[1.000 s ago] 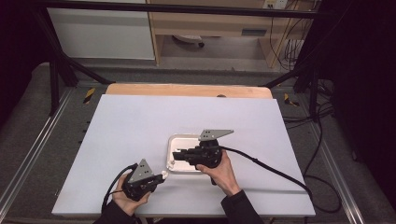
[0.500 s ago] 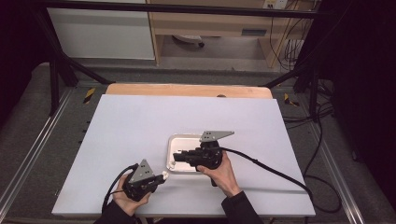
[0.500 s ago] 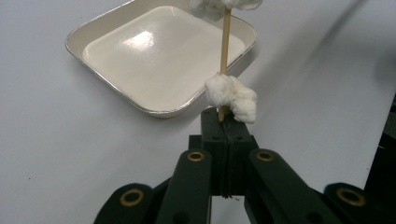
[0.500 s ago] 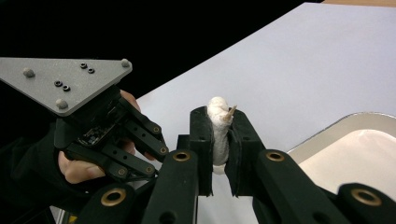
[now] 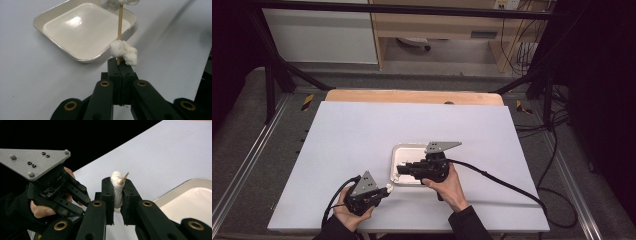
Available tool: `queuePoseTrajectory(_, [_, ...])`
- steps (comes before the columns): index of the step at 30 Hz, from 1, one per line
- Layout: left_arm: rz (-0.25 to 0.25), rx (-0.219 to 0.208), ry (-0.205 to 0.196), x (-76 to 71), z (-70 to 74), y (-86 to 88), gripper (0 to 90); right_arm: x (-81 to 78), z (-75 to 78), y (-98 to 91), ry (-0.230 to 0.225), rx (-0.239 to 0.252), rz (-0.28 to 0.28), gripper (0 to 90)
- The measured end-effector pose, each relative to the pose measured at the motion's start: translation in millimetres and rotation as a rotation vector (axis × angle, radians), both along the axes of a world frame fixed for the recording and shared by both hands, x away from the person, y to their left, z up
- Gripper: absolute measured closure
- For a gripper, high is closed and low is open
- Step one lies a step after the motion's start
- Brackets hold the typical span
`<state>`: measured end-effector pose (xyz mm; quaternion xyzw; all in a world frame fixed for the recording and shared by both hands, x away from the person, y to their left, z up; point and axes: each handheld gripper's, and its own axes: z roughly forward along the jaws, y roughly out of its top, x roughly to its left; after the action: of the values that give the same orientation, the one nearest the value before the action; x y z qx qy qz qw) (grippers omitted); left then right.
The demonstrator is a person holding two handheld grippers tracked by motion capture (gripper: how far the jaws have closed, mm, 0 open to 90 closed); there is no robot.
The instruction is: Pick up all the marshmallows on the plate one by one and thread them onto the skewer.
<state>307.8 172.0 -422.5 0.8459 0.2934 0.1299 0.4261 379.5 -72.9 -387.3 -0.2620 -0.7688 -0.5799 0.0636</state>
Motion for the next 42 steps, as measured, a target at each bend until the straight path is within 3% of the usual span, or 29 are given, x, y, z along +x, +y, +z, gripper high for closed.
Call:
queuePoseTrajectory(9, [-0.003, -0.028, 0.0, 0.2, 2.9, 1.3, 89.1, 0.0, -1.7, 1.2, -0.001, 0.013, 0.01, 82.4])
queuePoseTrajectory(14, [-0.008, -0.015, 0.009, 1.4, 0.7, -1.2, 89.1, -0.3, -2.9, 1.2, 0.001, -0.001, 0.008, 82.0])
queuePoseTrajectory(18, [-0.006, -0.044, 0.006, 3.2, 3.0, 0.4, 89.0, 0.6, -0.2, 0.0, -0.002, 0.001, -0.015, 79.2])
queuePoseTrajectory(21, [0.006, -0.064, 0.004, 4.2, 3.8, 2.3, 89.0, -0.6, 6.3, -4.6, -0.031, -0.012, -0.054, 62.0])
queuePoseTrajectory(25, [0.025, -0.076, 0.005, 5.7, 3.9, 6.0, 88.9, -2.7, 12.3, -16.9, -0.074, -0.008, -0.11, 46.9])
queuePoseTrajectory(30, [0.042, -0.089, 0.008, 8.5, 6.4, 9.3, 88.9, -2.2, 5.8, -32.1, -0.126, -0.084, -0.166, 25.5])
queuePoseTrajectory(32, [0.049, -0.093, 0.012, 9.5, 7.5, 10.3, 88.9, -0.8, 0.9, -38.6, -0.128, -0.127, -0.184, 18.9])
queuePoseTrajectory(37, [0.061, -0.093, 0.036, 13.3, 11.7, 11.8, 88.8, -0.3, -12.6, -57.6, -0.123, -0.221, -0.216, 7.7])
queuePoseTrajectory(42, [0.075, -0.053, 0.06, 21.7, 15.4, 5.4, 88.7, -5.1, -25.8, -83.9, -0.135, -0.285, -0.272, 4.3])
